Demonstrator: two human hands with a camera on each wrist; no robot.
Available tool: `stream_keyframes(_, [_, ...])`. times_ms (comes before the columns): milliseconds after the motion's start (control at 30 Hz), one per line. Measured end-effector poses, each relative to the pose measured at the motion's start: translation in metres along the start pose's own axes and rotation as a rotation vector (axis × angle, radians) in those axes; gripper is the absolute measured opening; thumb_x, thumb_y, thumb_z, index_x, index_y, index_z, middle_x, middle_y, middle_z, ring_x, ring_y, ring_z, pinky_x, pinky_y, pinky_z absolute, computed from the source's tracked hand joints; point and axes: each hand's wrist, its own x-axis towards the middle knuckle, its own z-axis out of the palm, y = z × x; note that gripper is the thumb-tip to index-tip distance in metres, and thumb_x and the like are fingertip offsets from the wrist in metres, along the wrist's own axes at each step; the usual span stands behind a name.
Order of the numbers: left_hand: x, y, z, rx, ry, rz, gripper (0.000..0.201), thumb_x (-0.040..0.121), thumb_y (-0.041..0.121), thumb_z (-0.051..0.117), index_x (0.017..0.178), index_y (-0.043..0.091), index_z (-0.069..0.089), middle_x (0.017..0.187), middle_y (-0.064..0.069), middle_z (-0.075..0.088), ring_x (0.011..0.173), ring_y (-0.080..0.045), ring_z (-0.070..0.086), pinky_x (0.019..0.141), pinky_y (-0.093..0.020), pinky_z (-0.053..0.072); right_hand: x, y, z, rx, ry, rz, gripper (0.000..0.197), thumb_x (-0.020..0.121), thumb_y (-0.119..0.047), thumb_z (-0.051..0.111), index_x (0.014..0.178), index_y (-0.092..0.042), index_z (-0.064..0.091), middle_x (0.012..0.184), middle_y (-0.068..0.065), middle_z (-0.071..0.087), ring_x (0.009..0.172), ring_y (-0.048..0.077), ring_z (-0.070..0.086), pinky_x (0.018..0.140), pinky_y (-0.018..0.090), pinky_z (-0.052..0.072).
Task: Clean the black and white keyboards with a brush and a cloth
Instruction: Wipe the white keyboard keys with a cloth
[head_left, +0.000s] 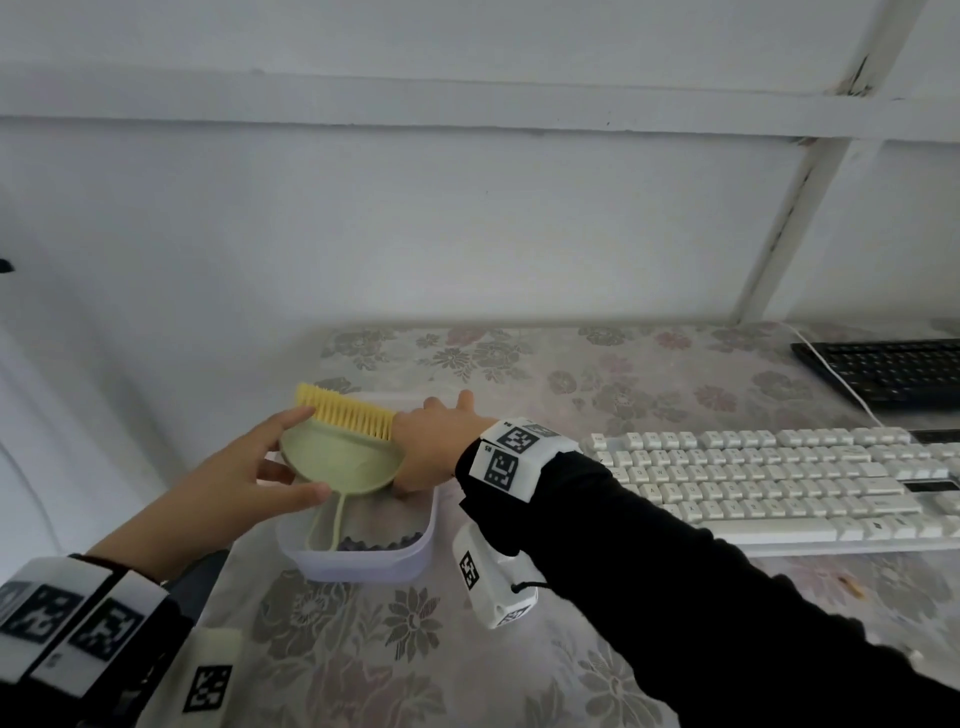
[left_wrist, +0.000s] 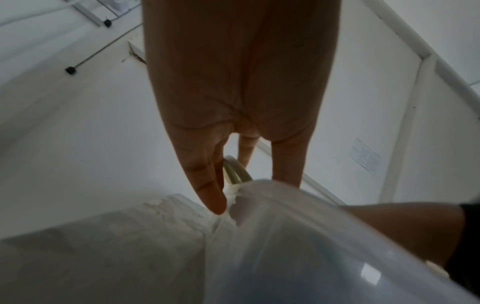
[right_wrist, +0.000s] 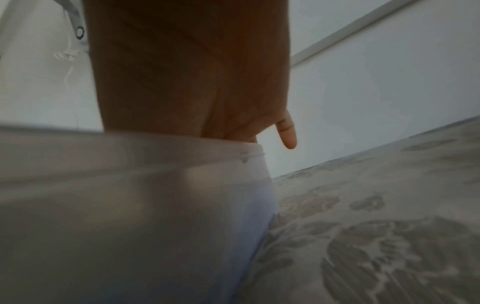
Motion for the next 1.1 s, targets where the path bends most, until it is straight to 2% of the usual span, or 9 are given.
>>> stream_keyframes(100, [0.003,0.001,0.004,0.056,0.043,-0.012,0.098,0.051,0.053,0.08,0.138,0.034,0.04,0.112,0.003,0.06,0.093,-0.013,0.062,0.077,-0.025,0.047,0.002,0.001,0.003,0.11,0.06,0.012,0.045,0.085,-0.03,0.063,0.118,-0.009,0.041,0.102,0.01,0.053,0.106,0.029,0.043,0.095,0.054,0.024])
stream_keyframes(267, [0.004,0.001,0.001,0.021,0.099,-0.023,0.1,0.05,0.038,0.078,0.141,0.029,0.038,0.106,-0.002,0.061,0.091,-0.016,0.063,0.077,-0.025,0.046,0.0,0.004,0.005,0.274,0.162,-0.052,0.037,0.086,-0.01,0.057,0.115,-0.011,0.034,0.095,0.012,0.057,0.09,0.031,0.049,0.092,0.055,0.029])
stream_keyframes(400, [0.004,-0.002,-0.001,-0.003,0.109,-0.035,0.092,0.065,0.024,0.087,0.142,0.025,0.036,0.107,-0.004,0.062,0.093,-0.017,0.063,0.076,-0.023,0.045,0.001,0.011,-0.004,0.478,0.197,-0.07,0.027,0.086,-0.002,0.052,0.109,-0.013,0.046,0.103,0.012,0.058,0.094,0.032,0.054,0.085,0.044,0.034])
stream_keyframes(500, [0.004,-0.002,-0.001,0.019,0.115,-0.032,0.091,0.069,0.015,0.085,0.143,0.026,0.033,0.107,-0.004,0.062,0.092,-0.017,0.063,0.076,-0.021,0.044,0.002,0.021,-0.01,0.669,0.266,-0.061,0.024,0.085,0.002,0.052,0.106,-0.008,0.055,0.088,0.003,0.053,0.086,0.025,0.052,0.072,0.032,0.046])
stream_keyframes(600, [0.005,0.0,0.001,0.064,0.124,-0.016,0.091,0.07,0.012,0.082,0.145,0.026,0.031,0.112,-0.007,0.06,0.091,-0.018,0.063,0.073,-0.019,0.042,-0.001,0.027,-0.014,0.793,0.347,-0.047,0.026,0.085,0.006,0.05,0.109,-0.003,0.059,0.074,-0.009,0.043,0.075,0.015,0.046,0.054,0.016,0.035])
stream_keyframes(800, [0.007,-0.002,0.0,0.179,0.106,-0.004,0.096,0.068,0.016,0.084,0.146,0.028,0.03,0.118,-0.006,0.05,0.089,-0.019,0.062,0.082,-0.036,0.047,-0.008,0.044,-0.02,1.037,0.501,0.041,0.035,0.088,0.008,0.034,0.103,-0.009,0.061,0.105,0.01,0.056,0.09,0.02,0.049,0.057,0.015,0.038])
stream_keyframes(967, [0.011,0.001,0.002,0.24,0.062,0.002,0.095,0.07,0.022,0.083,0.147,0.029,0.028,0.109,0.003,0.045,0.09,-0.015,0.057,0.076,-0.029,0.043,-0.023,0.064,-0.024,1.243,0.524,0.069,0.031,0.087,0.009,0.041,0.094,-0.014,0.061,0.082,0.003,0.055,0.08,0.022,0.053,0.069,0.031,0.048])
stream_keyframes(1033, [0.01,0.003,0.003,0.257,0.012,-0.009,0.1,0.066,0.041,0.083,0.147,0.031,0.025,0.108,0.009,0.043,0.093,-0.012,0.055,0.078,-0.029,0.042,-0.033,0.074,-0.026,1.323,0.547,0.066,0.025,0.09,0.007,0.047,0.096,-0.012,0.062,0.085,0.007,0.057,0.079,0.023,0.055,0.072,0.033,0.049])
stream_keyframes(1100, [0.007,0.005,0.003,0.292,-0.029,-0.02,0.114,0.048,0.067,0.071,0.146,0.037,0.022,0.11,0.011,0.042,0.097,-0.011,0.053,0.084,-0.031,0.042,-0.045,0.089,-0.029,1.344,0.578,0.07,0.02,0.091,0.004,0.05,0.098,-0.011,0.062,0.085,0.008,0.058,0.074,0.022,0.056,0.068,0.03,0.05])
